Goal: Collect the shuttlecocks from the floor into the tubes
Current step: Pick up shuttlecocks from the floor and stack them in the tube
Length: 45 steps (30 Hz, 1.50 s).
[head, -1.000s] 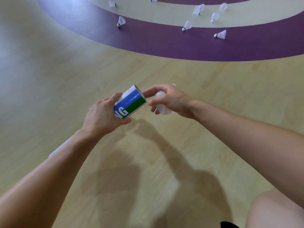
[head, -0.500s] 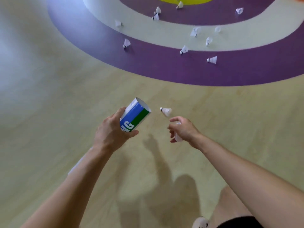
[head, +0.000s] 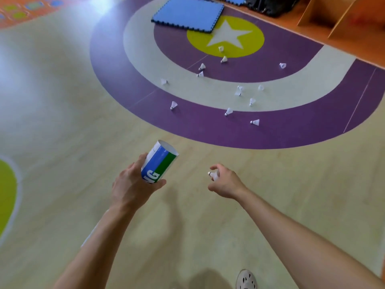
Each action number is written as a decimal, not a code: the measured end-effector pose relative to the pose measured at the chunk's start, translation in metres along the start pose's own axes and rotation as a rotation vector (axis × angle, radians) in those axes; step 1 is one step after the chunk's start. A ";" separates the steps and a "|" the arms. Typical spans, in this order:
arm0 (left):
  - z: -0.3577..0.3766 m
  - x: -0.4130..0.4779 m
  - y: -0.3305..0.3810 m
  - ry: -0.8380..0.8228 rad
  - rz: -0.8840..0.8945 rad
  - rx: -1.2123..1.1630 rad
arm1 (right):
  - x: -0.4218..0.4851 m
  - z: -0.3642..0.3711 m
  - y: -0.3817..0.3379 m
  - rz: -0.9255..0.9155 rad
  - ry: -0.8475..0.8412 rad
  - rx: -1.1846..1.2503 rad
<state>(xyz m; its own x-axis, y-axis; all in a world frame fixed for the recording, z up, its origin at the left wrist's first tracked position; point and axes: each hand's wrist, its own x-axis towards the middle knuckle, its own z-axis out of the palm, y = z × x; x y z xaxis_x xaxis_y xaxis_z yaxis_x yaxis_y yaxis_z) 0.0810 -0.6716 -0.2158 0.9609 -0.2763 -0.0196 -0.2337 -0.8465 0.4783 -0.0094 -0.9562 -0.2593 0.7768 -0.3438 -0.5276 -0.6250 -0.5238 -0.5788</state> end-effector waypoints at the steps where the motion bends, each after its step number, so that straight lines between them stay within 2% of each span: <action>1: -0.014 0.006 -0.004 0.003 0.016 0.003 | -0.004 -0.004 -0.010 -0.001 0.009 -0.033; 8: -0.081 0.062 -0.021 -0.026 0.093 0.023 | -0.009 -0.034 -0.061 0.019 0.148 -0.165; 14: -0.087 0.139 -0.020 -0.091 0.132 0.011 | 0.037 -0.059 -0.089 0.061 0.194 -0.221; 19: -0.083 0.226 -0.028 -0.101 0.127 0.048 | 0.125 -0.080 -0.130 0.042 0.181 -0.256; 25: -0.095 0.350 -0.037 -0.083 0.122 0.087 | 0.235 -0.122 -0.216 0.006 0.143 -0.235; 30: -0.095 0.461 -0.029 -0.075 0.118 0.068 | 0.320 -0.164 -0.278 -0.015 0.189 -0.194; 35: -0.078 0.597 -0.017 -0.105 0.185 0.035 | 0.423 -0.207 -0.325 0.003 0.255 -0.160; 45: -0.042 0.859 0.062 -0.221 0.274 0.077 | 0.605 -0.317 -0.371 0.136 0.342 -0.123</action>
<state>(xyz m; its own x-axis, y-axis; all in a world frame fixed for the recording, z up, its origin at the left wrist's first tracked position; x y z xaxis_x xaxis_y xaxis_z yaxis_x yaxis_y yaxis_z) 0.8982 -0.9419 -0.1659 0.8075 -0.5824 -0.0936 -0.4965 -0.7568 0.4252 0.7175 -1.2167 -0.1666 0.6814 -0.6459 -0.3442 -0.7262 -0.5381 -0.4278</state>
